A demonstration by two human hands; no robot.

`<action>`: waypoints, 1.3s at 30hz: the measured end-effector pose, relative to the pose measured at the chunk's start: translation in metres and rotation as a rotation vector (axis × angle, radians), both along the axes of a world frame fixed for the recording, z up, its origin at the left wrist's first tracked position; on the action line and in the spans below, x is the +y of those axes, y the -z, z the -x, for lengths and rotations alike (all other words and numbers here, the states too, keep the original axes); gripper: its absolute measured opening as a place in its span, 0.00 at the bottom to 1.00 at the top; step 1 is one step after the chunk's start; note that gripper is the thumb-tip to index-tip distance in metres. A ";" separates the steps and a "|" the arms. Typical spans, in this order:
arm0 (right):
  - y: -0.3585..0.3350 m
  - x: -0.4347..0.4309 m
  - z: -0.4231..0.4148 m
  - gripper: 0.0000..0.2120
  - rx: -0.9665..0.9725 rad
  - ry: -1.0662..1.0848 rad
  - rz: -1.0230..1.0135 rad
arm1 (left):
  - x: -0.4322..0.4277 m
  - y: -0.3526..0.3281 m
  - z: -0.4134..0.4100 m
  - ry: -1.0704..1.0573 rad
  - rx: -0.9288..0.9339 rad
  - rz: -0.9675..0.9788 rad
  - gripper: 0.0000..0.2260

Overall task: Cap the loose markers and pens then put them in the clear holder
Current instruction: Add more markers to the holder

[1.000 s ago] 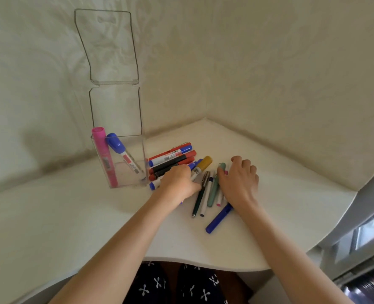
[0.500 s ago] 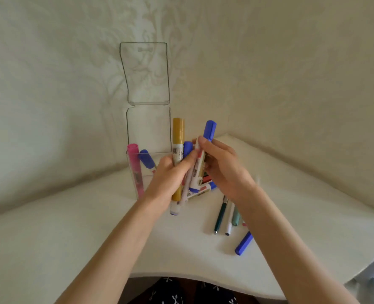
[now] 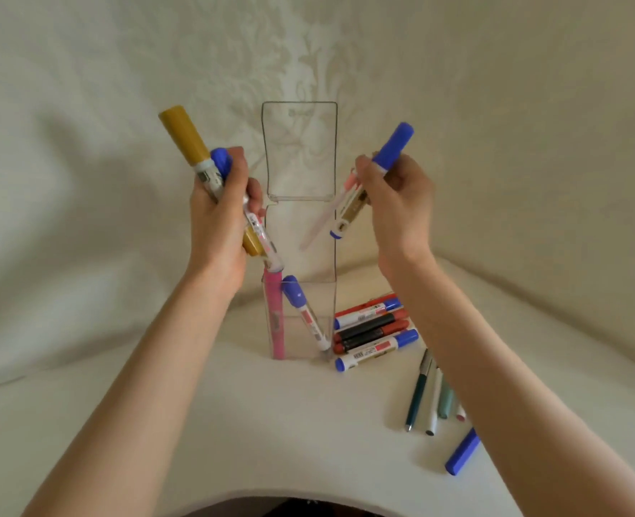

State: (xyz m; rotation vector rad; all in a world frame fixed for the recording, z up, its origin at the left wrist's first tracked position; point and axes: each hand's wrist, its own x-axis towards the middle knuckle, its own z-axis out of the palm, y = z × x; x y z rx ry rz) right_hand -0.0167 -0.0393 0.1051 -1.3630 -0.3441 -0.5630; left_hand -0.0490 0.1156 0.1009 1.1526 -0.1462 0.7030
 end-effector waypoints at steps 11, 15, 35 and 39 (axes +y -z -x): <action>0.053 0.034 -0.004 0.20 -0.028 0.103 0.582 | -0.005 0.030 -0.025 -0.125 0.049 -0.153 0.08; 0.058 0.030 -0.002 0.22 -0.211 0.091 0.808 | 0.000 0.041 -0.017 -0.204 -0.054 -0.347 0.11; -0.002 0.024 0.014 0.15 -0.168 -0.314 0.386 | 0.000 0.026 -0.006 -0.155 0.066 -0.784 0.04; -0.010 0.018 0.008 0.18 -0.223 -0.226 0.227 | 0.011 0.030 -0.002 -0.157 0.165 -0.820 0.21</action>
